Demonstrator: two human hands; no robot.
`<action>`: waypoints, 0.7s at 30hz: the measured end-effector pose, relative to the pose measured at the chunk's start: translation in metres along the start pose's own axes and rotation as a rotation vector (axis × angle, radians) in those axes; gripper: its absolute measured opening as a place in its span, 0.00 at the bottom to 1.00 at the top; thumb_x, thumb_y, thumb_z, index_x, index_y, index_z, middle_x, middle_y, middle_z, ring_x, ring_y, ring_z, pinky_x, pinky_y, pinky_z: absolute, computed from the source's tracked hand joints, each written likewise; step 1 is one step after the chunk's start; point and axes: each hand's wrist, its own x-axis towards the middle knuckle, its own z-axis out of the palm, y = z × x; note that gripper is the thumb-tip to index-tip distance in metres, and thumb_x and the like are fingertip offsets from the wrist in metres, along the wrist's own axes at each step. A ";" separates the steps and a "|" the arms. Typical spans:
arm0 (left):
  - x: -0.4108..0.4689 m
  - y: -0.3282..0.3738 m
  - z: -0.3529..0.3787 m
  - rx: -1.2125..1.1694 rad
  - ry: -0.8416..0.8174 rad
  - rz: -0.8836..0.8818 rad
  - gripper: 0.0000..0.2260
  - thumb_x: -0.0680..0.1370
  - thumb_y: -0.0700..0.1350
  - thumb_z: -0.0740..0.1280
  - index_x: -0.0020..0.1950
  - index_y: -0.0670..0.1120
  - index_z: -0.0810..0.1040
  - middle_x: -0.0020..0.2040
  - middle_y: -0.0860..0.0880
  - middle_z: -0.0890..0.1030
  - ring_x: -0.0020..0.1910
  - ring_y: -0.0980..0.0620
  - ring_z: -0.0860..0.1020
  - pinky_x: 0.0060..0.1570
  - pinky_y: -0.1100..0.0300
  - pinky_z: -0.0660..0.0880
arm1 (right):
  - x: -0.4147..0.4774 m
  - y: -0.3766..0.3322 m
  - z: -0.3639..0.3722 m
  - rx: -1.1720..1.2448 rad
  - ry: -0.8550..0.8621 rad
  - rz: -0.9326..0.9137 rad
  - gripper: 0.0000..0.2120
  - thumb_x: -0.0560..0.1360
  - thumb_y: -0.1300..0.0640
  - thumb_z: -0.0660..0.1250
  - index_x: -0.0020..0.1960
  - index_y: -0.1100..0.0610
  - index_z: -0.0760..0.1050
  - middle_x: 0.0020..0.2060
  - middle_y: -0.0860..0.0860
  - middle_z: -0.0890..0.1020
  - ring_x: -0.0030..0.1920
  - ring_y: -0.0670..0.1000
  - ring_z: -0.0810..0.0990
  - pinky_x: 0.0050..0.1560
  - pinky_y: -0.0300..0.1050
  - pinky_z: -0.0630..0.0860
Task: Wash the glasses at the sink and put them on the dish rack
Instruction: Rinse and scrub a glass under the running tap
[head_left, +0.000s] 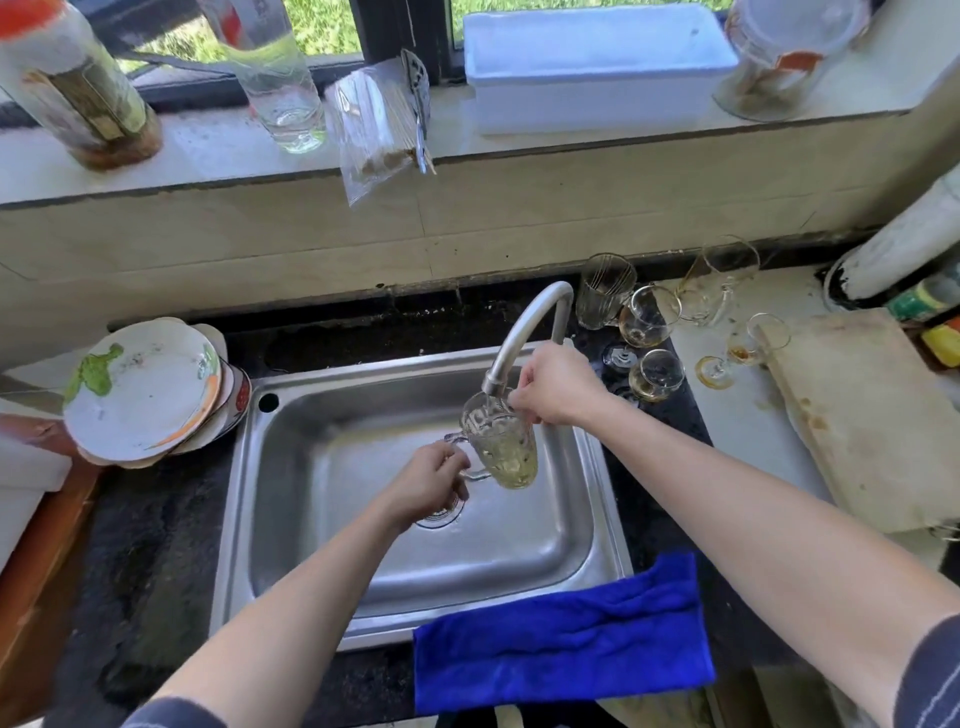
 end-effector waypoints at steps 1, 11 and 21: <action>0.005 0.003 0.003 -0.014 0.006 0.014 0.09 0.83 0.41 0.56 0.46 0.42 0.72 0.34 0.43 0.78 0.24 0.52 0.70 0.24 0.63 0.65 | -0.001 0.000 0.000 -0.018 0.077 -0.034 0.10 0.69 0.57 0.70 0.29 0.56 0.81 0.27 0.52 0.82 0.34 0.52 0.82 0.43 0.48 0.81; 0.012 0.022 -0.011 0.424 0.368 0.335 0.10 0.80 0.49 0.62 0.45 0.43 0.72 0.39 0.44 0.77 0.43 0.39 0.75 0.37 0.53 0.66 | 0.002 0.034 0.023 0.203 0.490 -0.264 0.08 0.75 0.55 0.69 0.42 0.57 0.84 0.32 0.52 0.84 0.34 0.55 0.80 0.41 0.54 0.77; -0.023 0.046 -0.048 1.123 0.385 0.207 0.16 0.83 0.55 0.51 0.56 0.46 0.71 0.51 0.43 0.81 0.51 0.38 0.78 0.41 0.53 0.65 | 0.023 0.018 0.057 0.858 -0.052 0.192 0.11 0.75 0.63 0.70 0.34 0.59 0.78 0.27 0.51 0.78 0.29 0.50 0.74 0.29 0.41 0.77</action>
